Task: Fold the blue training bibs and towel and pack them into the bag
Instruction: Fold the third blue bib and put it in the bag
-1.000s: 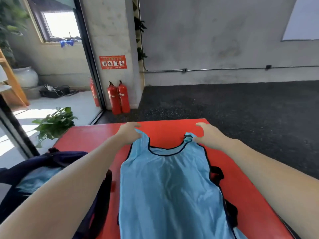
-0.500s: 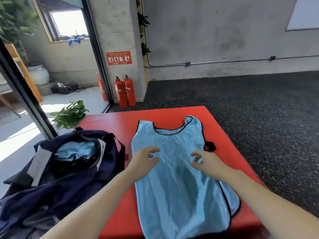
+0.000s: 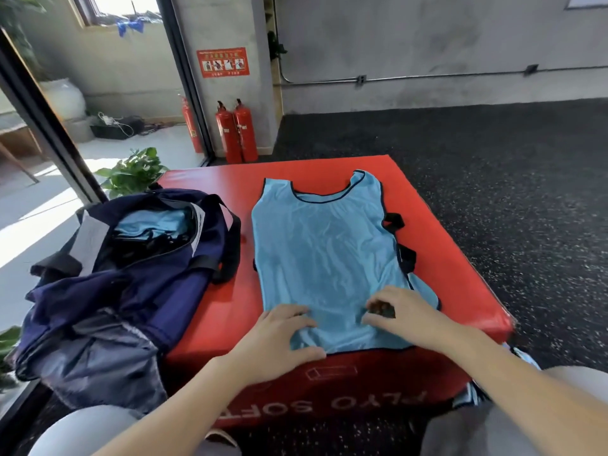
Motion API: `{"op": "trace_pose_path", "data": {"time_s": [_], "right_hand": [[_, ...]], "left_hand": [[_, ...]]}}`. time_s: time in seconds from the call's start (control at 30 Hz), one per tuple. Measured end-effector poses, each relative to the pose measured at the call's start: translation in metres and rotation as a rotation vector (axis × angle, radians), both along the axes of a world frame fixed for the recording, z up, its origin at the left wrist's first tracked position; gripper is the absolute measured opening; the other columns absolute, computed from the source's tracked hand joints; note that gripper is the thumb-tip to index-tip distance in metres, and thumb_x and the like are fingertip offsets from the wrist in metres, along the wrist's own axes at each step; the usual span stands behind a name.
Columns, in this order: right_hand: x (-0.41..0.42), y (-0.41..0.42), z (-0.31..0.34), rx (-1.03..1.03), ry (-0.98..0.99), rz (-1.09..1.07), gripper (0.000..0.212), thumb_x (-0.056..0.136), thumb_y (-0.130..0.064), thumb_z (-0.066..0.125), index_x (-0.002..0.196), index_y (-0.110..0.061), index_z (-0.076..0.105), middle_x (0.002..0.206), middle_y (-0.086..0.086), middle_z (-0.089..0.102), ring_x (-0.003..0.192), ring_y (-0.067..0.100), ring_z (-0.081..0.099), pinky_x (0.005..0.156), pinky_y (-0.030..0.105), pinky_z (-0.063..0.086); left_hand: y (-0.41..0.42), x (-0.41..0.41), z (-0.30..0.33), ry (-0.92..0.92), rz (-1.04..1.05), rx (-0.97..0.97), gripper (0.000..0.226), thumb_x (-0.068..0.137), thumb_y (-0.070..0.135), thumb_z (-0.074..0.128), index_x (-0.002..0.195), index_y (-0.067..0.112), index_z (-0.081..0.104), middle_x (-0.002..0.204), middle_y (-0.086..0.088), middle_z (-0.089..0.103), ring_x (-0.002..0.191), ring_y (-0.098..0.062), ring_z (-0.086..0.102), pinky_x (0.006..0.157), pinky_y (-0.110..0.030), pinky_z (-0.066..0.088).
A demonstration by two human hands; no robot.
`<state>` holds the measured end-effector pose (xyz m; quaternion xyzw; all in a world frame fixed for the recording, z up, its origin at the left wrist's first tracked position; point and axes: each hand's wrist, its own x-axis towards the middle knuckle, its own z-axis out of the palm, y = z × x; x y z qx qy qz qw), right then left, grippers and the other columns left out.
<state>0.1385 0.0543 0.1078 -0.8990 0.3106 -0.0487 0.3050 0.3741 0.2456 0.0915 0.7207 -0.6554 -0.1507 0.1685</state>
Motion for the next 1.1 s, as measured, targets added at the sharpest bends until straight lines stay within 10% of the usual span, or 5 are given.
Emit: {"op": "trace_pose_path", "data": {"time_s": [0.13,0.33,0.5,0.77,1.1], "right_hand": [[0.004,-0.018,-0.003,-0.069,-0.006,-0.037,0.051,0.09,-0.061,0.06,0.128,-0.028,0.063,0.128,-0.023,0.05,0.117,-0.008,0.044,0.094,0.005,0.03],[0.019,-0.051,-0.012,-0.158,0.09,-0.066,0.078,0.091,-0.075,0.034,0.152,-0.028,0.041,0.161,-0.012,0.03,0.147,0.007,0.026,0.121,0.032,0.021],[0.029,-0.073,-0.014,-0.15,0.066,-0.088,0.082,0.089,-0.079,0.032,0.153,-0.028,0.039,0.161,-0.012,0.03,0.147,0.007,0.025,0.123,0.038,0.021],[0.041,-0.052,0.005,-0.237,-0.062,-0.071,0.065,0.09,-0.071,0.043,0.141,-0.031,0.052,0.143,-0.018,0.048,0.135,0.002,0.038,0.115,0.029,0.031],[0.077,-0.016,0.006,-0.203,-0.171,0.119,0.058,0.089,-0.043,0.072,0.14,-0.038,0.047,0.135,-0.021,0.051,0.122,-0.002,0.048,0.095,0.002,0.028]], "left_hand": [[-0.012,0.01,0.004,-0.044,0.026,0.053,0.091,0.073,0.095,0.034,0.146,0.042,0.045,0.16,0.015,0.028,0.149,-0.005,0.019,0.123,-0.033,0.016],[-0.056,0.028,0.012,-0.052,0.033,0.078,0.087,0.079,0.086,0.038,0.152,0.039,0.037,0.166,0.008,0.02,0.153,-0.008,0.009,0.123,-0.03,0.007],[-0.078,0.038,0.011,-0.056,-0.007,0.089,0.09,0.074,0.084,0.055,0.151,0.04,0.039,0.163,0.01,0.023,0.153,-0.008,0.009,0.125,-0.031,0.009],[-0.091,0.043,0.02,0.11,-0.003,-0.128,0.008,0.088,0.032,0.075,0.085,0.024,0.074,0.099,0.014,0.071,0.1,0.0,0.059,0.087,-0.004,0.035],[-0.114,0.031,0.033,0.652,0.3,-0.138,0.007,0.094,0.023,0.069,0.09,0.021,0.075,0.086,0.003,0.077,0.09,-0.02,0.072,0.09,-0.038,0.054]]}}
